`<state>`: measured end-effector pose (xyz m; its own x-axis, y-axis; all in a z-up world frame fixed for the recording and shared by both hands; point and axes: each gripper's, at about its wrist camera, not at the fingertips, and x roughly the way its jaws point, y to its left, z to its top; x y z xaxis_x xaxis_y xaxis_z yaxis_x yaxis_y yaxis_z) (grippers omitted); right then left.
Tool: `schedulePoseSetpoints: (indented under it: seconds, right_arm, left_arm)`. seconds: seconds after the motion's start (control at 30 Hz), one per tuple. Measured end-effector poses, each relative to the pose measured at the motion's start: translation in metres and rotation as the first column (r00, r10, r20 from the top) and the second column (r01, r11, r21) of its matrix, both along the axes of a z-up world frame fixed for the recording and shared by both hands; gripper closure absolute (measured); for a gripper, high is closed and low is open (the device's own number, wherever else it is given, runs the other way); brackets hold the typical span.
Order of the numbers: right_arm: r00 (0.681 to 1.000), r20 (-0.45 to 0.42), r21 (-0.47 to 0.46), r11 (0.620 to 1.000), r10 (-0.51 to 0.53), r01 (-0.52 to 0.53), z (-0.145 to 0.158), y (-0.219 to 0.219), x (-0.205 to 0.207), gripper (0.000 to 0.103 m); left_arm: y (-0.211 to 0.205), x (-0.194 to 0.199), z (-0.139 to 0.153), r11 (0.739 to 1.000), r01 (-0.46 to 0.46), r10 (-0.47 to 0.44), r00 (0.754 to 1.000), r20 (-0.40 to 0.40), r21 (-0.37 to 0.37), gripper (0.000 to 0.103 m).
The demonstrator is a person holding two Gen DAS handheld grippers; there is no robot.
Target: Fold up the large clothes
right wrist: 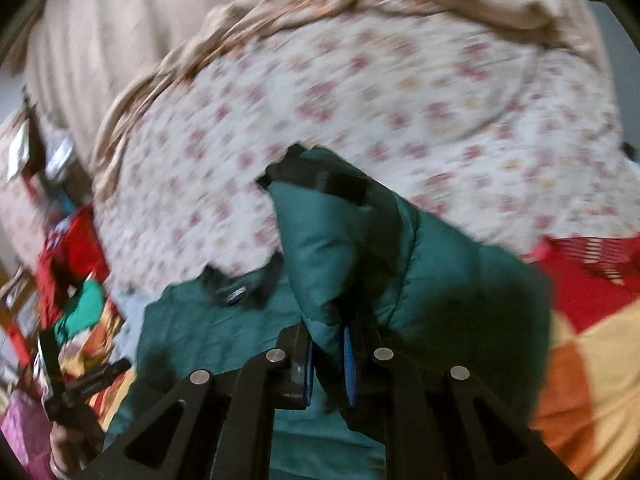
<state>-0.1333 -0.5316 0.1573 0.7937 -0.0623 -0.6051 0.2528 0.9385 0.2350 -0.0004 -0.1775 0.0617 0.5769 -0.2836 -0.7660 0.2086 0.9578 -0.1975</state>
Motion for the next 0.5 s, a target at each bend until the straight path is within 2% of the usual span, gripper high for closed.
schedulePoseSetpoints:
  seconds: [0.13, 0.27, 0.4, 0.5]
  right_arm:
    - [0.993, -0.036, 0.033, 0.993, 0.114, -0.112, -0.026, 0.051, 0.042, 0.092]
    - [0.969, -0.109, 0.051, 0.975, 0.220, -0.216, -0.065, 0.106, 0.086, 0.092]
    - [0.946, -0.175, 0.098, 0.961, 0.273, -0.259, -0.108, 0.142, 0.114, 0.092]
    - [0.919, -0.214, 0.099, 0.944, 0.330, -0.316, -0.138, 0.171, 0.130, 0.092]
  left_arm:
    - [0.012, 0.005, -0.002, 1.000, -0.022, 0.022, 1.000, -0.004, 0.011, 0.016]
    - [0.027, 0.012, -0.004, 0.999, -0.037, 0.037, 0.999, -0.014, -0.001, 0.016]
    - [0.047, 0.020, -0.005, 0.995, -0.074, 0.072, 0.997, -0.031, -0.065, 0.016]
    - [0.055, 0.025, -0.008, 0.990, -0.094, 0.089, 0.995, -0.048, -0.106, 0.016]
